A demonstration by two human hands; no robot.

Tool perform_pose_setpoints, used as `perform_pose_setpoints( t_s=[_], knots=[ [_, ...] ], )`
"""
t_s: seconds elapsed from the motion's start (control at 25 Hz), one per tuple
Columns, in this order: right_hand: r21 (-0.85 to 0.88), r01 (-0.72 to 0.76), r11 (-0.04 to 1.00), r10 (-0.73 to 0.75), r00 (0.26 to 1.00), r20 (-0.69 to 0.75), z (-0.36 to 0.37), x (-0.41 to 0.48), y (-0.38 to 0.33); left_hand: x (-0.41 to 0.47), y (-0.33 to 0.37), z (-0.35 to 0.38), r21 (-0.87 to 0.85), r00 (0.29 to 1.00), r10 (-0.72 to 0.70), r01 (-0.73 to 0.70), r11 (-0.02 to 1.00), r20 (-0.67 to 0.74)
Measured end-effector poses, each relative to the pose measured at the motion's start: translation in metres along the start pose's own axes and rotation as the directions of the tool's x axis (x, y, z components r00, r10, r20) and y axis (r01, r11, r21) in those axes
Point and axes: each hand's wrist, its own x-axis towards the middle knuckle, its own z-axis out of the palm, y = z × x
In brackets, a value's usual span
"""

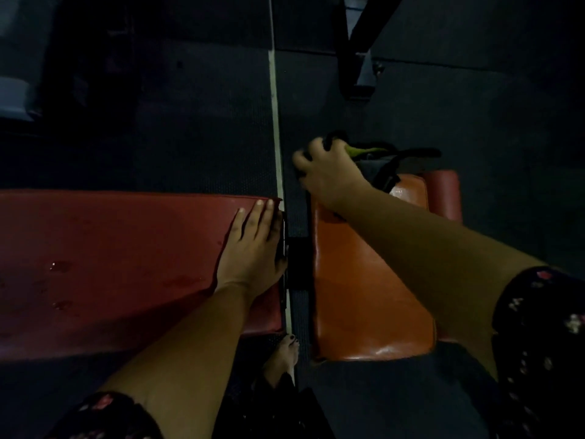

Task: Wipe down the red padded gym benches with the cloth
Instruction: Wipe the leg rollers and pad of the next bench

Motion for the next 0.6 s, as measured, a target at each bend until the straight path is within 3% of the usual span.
perform_pose_setpoints(
  t_s=[0.08, 0.2, 0.28, 0.36, 0.48, 0.52, 0.6],
  knots=[
    [-0.015, 0.023, 1.000, -0.023, 1.000, -0.003, 0.014, 0.000, 0.011, 0.000, 0.000, 0.001, -0.007, 1.000, -0.007, 0.007, 1.000, -0.010],
    [0.021, -0.288, 0.957, 0.277, 0.937, 0.213, 0.038, -0.004, 0.030, -0.001, 0.001, 0.004, 0.012, 1.000, -0.016, 0.016, 1.000, 0.001],
    [0.044, -0.375, 0.926, 0.345, 0.888, 0.303, 0.046, -0.007, 0.034, 0.000, 0.002, 0.004, 0.027, 1.000, -0.017, 0.017, 0.999, 0.011],
    [0.218, -0.334, 0.917, 0.286, 0.931, 0.225, 0.039, -0.005, 0.033, 0.000, 0.002, 0.004, 0.015, 1.000, -0.020, 0.019, 1.000, 0.013],
    [0.341, -0.053, 0.939, 0.055, 0.998, 0.005, 0.034, 0.000, 0.032, 0.000, 0.004, 0.003, 0.001, 1.000, -0.027, 0.027, 1.000, -0.006],
    [0.341, -0.010, 0.940, 0.017, 1.000, -0.016, 0.037, 0.000, 0.036, 0.001, 0.004, 0.003, -0.001, 1.000, -0.029, 0.029, 1.000, -0.007],
    [0.375, -0.079, 0.924, 0.061, 0.996, 0.059, 0.050, -0.003, 0.051, 0.001, 0.005, 0.003, 0.002, 1.000, -0.029, 0.029, 1.000, -0.004]
  ],
)
